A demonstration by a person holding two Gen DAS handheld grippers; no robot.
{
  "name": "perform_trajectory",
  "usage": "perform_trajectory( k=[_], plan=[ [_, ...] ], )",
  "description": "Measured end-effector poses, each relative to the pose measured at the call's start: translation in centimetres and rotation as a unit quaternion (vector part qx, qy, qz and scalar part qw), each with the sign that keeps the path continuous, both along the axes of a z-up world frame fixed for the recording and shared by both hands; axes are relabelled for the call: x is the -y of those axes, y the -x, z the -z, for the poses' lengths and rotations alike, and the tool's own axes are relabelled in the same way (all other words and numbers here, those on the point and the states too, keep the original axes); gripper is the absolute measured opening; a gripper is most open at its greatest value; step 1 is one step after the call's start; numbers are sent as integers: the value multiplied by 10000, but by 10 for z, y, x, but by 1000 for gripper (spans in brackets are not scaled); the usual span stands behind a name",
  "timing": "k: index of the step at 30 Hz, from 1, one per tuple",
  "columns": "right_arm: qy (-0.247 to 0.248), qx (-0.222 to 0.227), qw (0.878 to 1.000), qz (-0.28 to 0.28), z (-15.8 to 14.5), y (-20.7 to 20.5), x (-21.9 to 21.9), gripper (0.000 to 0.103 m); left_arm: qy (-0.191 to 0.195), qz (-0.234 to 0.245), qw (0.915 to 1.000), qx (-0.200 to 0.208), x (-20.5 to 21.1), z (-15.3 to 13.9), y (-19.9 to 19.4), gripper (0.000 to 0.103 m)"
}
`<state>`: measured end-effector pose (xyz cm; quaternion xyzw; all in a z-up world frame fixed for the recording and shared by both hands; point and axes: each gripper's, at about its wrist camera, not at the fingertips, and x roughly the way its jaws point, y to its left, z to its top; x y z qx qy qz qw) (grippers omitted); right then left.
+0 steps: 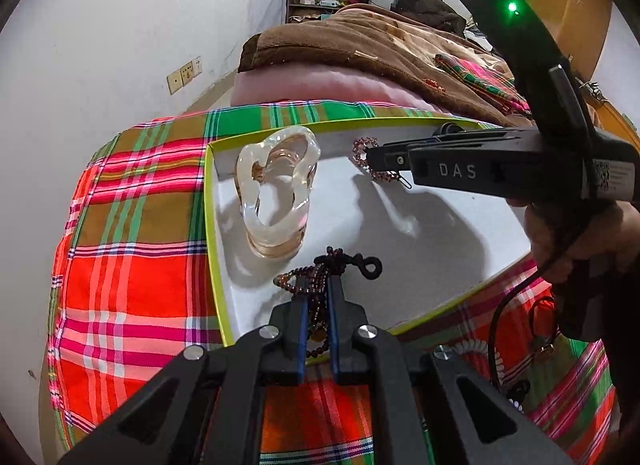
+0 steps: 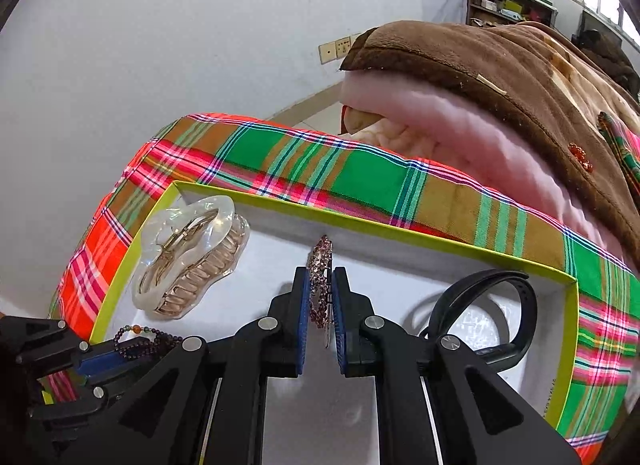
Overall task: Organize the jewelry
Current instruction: 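Carry the rhinestone clip with the right tool while the left tool carries the bead bracelet to the box, then open the right tool over the box while the left tool releases the bead bracelet inside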
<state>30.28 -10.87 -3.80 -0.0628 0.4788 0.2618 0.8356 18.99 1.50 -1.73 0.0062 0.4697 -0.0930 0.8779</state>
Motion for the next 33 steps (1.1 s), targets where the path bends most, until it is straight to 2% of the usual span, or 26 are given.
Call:
perform_trajectory(
  k=[8, 16, 18, 20, 28, 30, 31, 33],
  plan=[
    [0, 37, 10000, 8, -3, 2, 1, 12, 38, -19, 10000, -30, -2, 0, -1, 13],
    [2, 54, 10000, 36, -5, 2, 1, 16, 90, -62, 9999, -42, -5, -1, 0, 26],
    [-14, 59, 10000, 51, -6, 3, 0, 18, 84, -55, 9999, -35, -5, -2, 0, 28],
    [-36, 53, 10000, 27, -7, 4, 0, 25, 90, -62, 9999, -35, -5, -2, 1, 31],
    [-153, 185, 9997, 104, -20, 14, 7, 27, 187, -44, 9998, 69, -4, -12, 8, 39],
    [-234, 256, 9993, 118, -28, 21, 12, 36, 227, -30, 9997, 128, -4, -17, 13, 42],
    [-273, 298, 9991, 118, -32, 25, 15, 45, 241, -19, 9996, 176, -4, -20, 16, 44],
    [-324, 406, 9986, 137, -40, 34, 20, 45, 285, -4, 9993, 235, -4, -25, 21, 46]
  ],
)
